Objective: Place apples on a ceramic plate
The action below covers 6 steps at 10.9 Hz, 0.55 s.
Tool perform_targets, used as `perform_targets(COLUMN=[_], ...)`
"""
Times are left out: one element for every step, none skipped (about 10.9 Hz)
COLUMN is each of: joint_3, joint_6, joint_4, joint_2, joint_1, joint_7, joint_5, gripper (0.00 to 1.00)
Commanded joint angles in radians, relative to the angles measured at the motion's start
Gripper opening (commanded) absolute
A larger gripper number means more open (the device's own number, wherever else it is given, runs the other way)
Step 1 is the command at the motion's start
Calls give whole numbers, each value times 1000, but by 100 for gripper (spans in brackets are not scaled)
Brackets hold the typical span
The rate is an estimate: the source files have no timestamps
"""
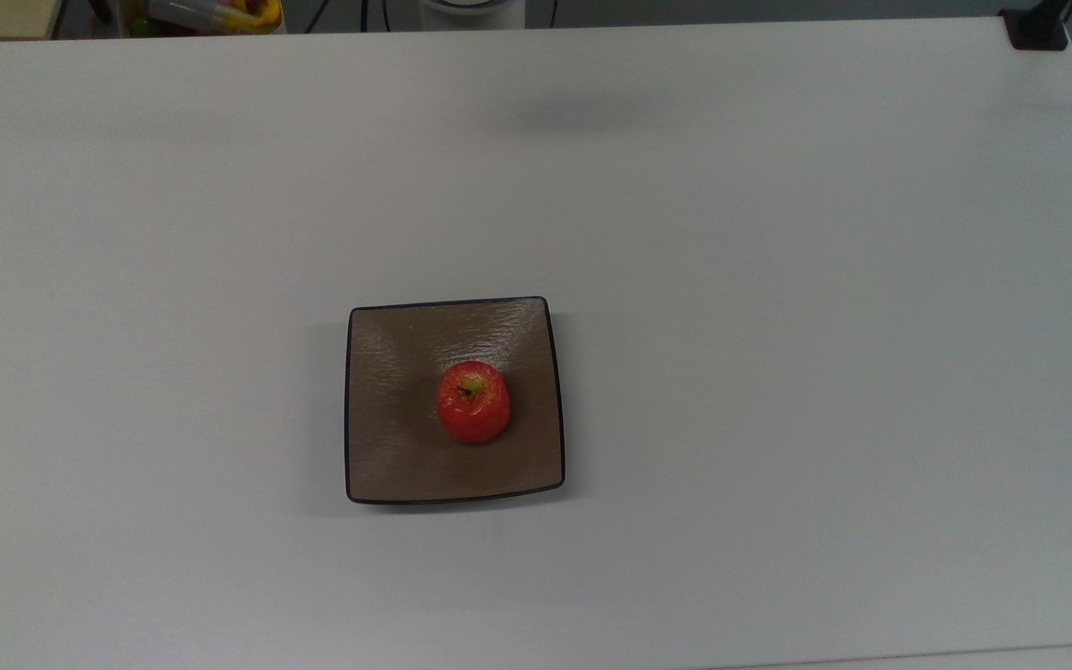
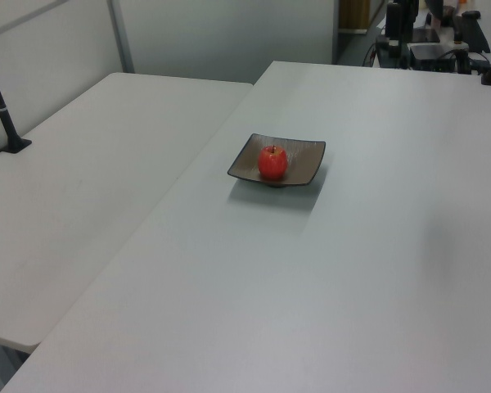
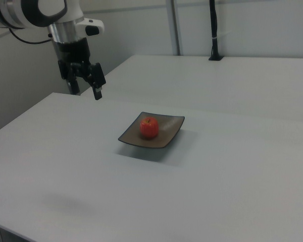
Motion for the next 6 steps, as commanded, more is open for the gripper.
perform_targets(joint_3=[-41, -41, -41, -41, -41, -41], joint_6=[148, 185, 196, 197, 197, 200], joint_4=[-37, -52, -63, -73, -72, -71], joint_2=[5, 8, 6, 6, 6, 8], joint_1=[26, 28, 28, 28, 27, 27], joint_7=[-83, -109, -112, -109, -109, -109], joint_5=[42, 41, 42, 42, 42, 42], gripper=[100, 100, 100, 100, 100, 100])
